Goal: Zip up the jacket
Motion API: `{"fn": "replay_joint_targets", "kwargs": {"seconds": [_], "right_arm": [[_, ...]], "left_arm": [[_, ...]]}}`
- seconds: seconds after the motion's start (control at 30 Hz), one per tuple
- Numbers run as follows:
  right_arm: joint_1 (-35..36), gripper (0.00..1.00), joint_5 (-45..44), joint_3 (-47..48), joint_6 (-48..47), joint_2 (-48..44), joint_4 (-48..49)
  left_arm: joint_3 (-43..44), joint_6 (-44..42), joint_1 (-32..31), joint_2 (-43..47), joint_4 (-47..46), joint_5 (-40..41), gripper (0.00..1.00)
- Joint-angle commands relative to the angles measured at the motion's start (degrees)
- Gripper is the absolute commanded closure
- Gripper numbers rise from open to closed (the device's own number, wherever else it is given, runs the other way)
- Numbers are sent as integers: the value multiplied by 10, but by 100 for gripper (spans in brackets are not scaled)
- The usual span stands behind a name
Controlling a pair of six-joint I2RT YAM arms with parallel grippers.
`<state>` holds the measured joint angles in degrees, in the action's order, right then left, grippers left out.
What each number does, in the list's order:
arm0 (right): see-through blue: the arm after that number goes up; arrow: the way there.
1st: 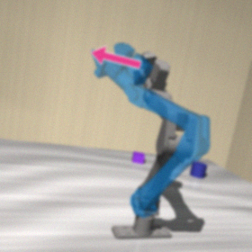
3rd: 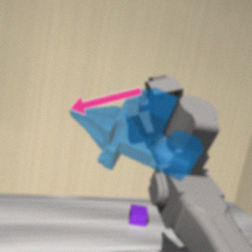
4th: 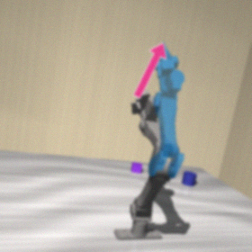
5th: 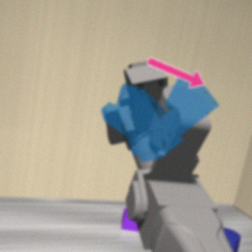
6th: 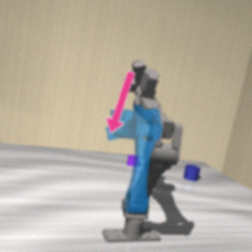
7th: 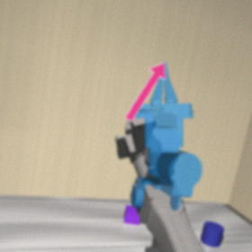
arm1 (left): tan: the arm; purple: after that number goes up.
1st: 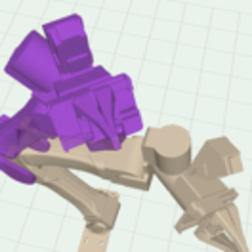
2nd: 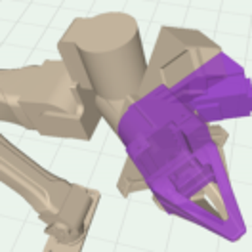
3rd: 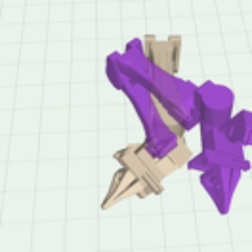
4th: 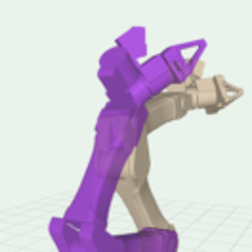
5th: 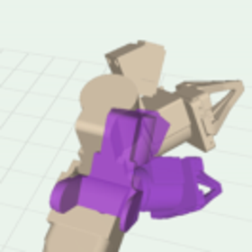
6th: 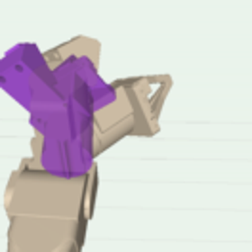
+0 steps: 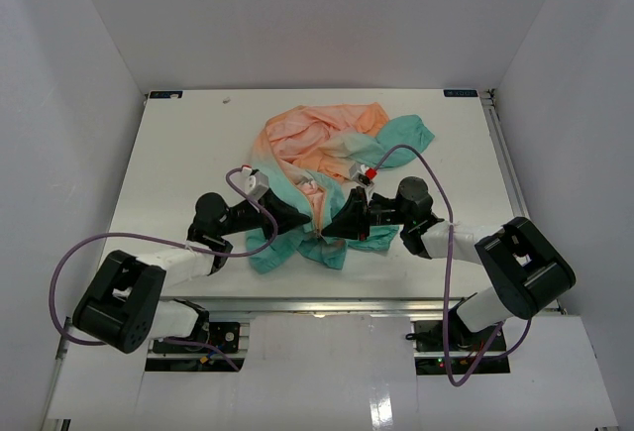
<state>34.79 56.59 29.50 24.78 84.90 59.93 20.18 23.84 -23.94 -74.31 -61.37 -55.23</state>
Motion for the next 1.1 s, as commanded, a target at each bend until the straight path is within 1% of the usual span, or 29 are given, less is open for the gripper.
{"fn": "replay_joint_targets", "kwargs": {"seconds": [0.0,0.13,0.3,0.5,0.73,0.87,1.07], "right_arm": [[2,92,-17,16,-9,-13,4],[2,92,-25,19,-8,-15,1],[2,92,-32,20,-7,-17,-2],[-3,92,-33,19,-9,-12,-2],[-15,92,-30,12,-7,-23,3],[-17,92,-26,13,-1,-24,8],[-17,92,-28,10,10,-21,21]], "left_arm": [[5,-36,-8,26,41,33,100],[6,-48,-11,30,56,40,100],[0,-52,-13,36,48,34,100],[-9,-41,-13,29,8,-9,100],[-2,-43,-13,8,13,-34,100],[-1,-48,-13,3,20,-29,100],[-4,-58,-13,15,37,3,100]]}}
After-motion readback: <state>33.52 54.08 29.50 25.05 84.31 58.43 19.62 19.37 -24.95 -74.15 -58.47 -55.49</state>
